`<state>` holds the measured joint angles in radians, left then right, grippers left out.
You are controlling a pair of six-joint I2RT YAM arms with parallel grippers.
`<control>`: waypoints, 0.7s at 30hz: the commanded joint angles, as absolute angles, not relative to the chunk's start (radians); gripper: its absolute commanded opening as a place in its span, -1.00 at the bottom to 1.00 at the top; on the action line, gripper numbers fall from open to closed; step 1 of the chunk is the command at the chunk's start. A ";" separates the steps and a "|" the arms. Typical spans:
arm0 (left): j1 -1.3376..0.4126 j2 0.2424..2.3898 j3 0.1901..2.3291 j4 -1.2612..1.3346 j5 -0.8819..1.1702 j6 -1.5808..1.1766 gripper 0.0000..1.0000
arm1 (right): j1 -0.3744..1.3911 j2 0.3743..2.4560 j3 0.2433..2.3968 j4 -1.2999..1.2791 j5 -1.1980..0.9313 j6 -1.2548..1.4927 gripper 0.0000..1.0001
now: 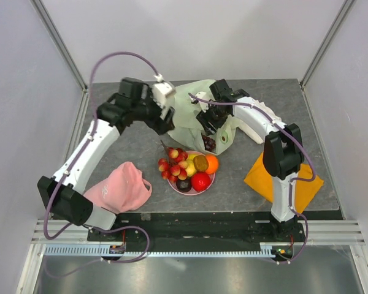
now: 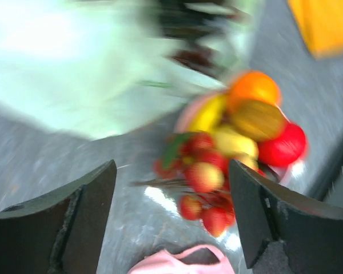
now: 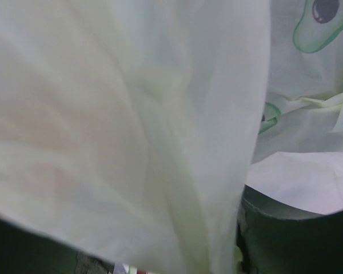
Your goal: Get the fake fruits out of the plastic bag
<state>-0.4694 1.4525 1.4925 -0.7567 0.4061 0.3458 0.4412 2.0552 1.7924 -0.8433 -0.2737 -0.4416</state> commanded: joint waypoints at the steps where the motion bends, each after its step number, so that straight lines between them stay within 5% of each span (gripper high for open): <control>1: -0.318 1.485 1.572 -0.692 0.474 0.118 0.73 | 0.443 1.979 1.845 -0.909 -0.327 -0.443 0.32; 12: -0.299 1.568 1.628 -0.726 0.508 0.026 0.68 | 0.443 1.942 1.781 -1.025 -0.387 -0.505 0.40; 21: -0.296 1.529 1.609 -0.738 0.476 0.048 0.68 | 0.443 2.121 1.850 -0.976 -0.396 -0.471 0.38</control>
